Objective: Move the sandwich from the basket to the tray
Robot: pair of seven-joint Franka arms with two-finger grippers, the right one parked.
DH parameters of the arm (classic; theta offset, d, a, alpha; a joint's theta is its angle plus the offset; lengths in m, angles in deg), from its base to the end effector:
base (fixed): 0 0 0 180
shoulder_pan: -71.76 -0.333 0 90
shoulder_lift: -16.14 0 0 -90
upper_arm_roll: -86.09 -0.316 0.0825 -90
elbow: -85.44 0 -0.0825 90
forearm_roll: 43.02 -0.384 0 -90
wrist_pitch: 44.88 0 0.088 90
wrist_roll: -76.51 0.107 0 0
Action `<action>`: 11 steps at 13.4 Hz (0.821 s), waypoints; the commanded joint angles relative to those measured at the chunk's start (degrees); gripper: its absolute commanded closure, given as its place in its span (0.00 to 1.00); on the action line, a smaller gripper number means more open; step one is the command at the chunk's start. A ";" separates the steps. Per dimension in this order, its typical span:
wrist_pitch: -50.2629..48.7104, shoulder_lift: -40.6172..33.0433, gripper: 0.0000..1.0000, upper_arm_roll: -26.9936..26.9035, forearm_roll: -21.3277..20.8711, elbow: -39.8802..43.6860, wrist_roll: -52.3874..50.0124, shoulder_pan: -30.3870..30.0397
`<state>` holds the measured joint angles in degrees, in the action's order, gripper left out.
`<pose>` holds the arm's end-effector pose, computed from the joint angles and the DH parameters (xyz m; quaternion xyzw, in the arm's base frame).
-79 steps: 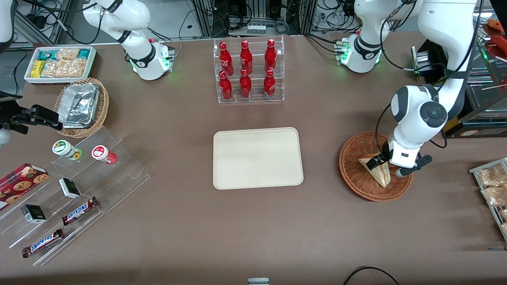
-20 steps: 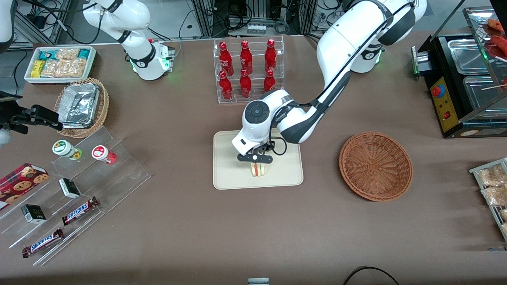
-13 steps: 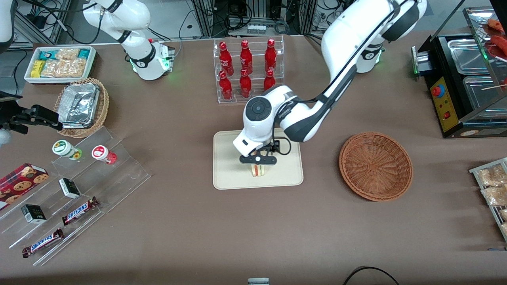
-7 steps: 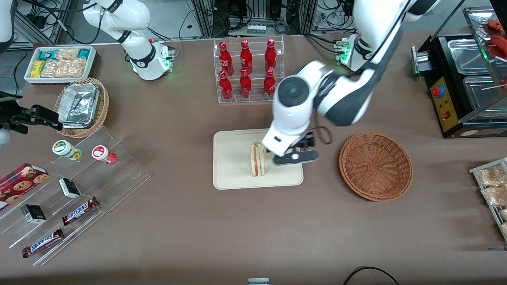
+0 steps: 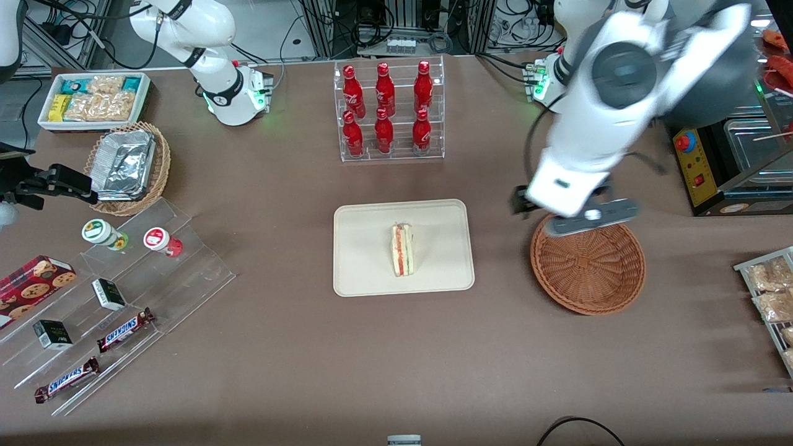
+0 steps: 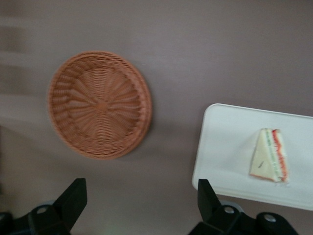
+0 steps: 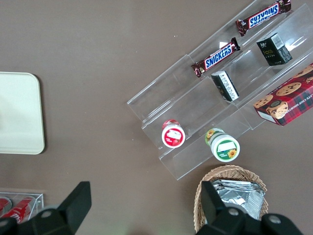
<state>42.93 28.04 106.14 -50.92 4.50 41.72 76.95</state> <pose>0.5663 -0.2260 0.5811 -0.9951 -0.0853 0.0160 0.0479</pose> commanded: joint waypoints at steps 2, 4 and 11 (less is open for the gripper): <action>-4.92 -5.99 0.00 0.34 3.86 -1.94 13.04 -9.03; -7.46 -7.58 0.00 0.34 4.12 -2.03 18.41 -12.81; -10.21 -13.73 0.00 -16.05 6.41 -7.55 33.37 -7.95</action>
<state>31.83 18.11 97.02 -45.60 1.69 72.87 63.56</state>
